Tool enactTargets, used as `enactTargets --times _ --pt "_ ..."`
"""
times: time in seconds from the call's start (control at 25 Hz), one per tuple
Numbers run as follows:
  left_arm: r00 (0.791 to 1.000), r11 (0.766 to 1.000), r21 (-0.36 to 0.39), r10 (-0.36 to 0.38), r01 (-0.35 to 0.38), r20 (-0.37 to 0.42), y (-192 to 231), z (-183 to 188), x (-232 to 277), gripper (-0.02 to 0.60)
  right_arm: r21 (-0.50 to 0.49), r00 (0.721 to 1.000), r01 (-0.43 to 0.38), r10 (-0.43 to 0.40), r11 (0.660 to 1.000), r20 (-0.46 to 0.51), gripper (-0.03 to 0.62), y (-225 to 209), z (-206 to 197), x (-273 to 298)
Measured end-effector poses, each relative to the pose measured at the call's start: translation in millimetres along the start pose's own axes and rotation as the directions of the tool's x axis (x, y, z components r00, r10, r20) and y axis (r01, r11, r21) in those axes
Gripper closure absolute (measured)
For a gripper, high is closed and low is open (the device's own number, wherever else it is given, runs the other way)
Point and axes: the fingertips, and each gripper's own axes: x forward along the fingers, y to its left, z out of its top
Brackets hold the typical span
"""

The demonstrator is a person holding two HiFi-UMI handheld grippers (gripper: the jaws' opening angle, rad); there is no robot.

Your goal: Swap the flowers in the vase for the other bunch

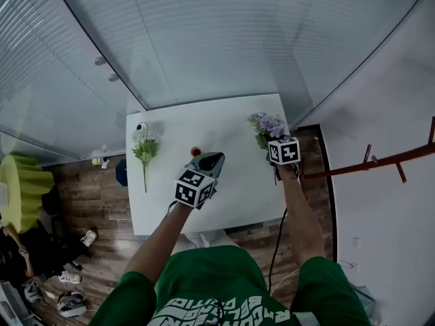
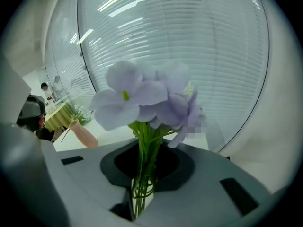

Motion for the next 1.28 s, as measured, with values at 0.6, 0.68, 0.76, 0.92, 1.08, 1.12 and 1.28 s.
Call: enactTargets --times 0.6,0.68,0.76,0.92,1.08,1.12,1.28 --pt "0.992 0.998 -0.003 0.07 -0.07 0.101 11.7 23.8 -61.8 0.574 -0.13 0.951 0.022 0.02 0.991 0.31 0.543 45.9 110.4 -101.6" --pt "0.991 0.997 -0.007 0.079 -0.079 0.11 13.4 24.9 -69.0 0.574 -0.136 0.946 0.022 0.023 0.99 0.323 0.543 51.3 115.0 -105.8" --pt "0.989 0.996 -0.011 0.089 -0.089 0.116 14.7 24.9 -77.1 0.574 -0.142 0.943 0.017 0.031 0.99 0.331 0.543 58.3 118.0 -108.5" --pt "0.982 0.991 -0.027 0.134 -0.132 0.129 27.5 23.3 -98.3 0.574 -0.17 0.929 -0.016 0.078 0.985 0.363 0.543 83.2 129.7 -105.6" --pt "0.974 0.982 -0.05 0.185 -0.18 0.134 46.3 14.1 -120.1 0.574 -0.192 0.904 -0.059 0.134 0.98 0.407 0.543 114.7 141.9 -98.1" --pt "0.971 0.98 -0.055 0.198 -0.193 0.134 51.3 12.1 -125.4 0.574 -0.198 0.897 -0.072 0.15 0.977 0.415 0.543 123.4 145.9 -95.4" --pt "0.957 0.966 -0.084 0.255 -0.245 0.141 65.6 5.1 -146.3 0.574 -0.24 0.872 -0.13 0.226 0.962 0.434 0.543 160.0 161.4 -86.5"
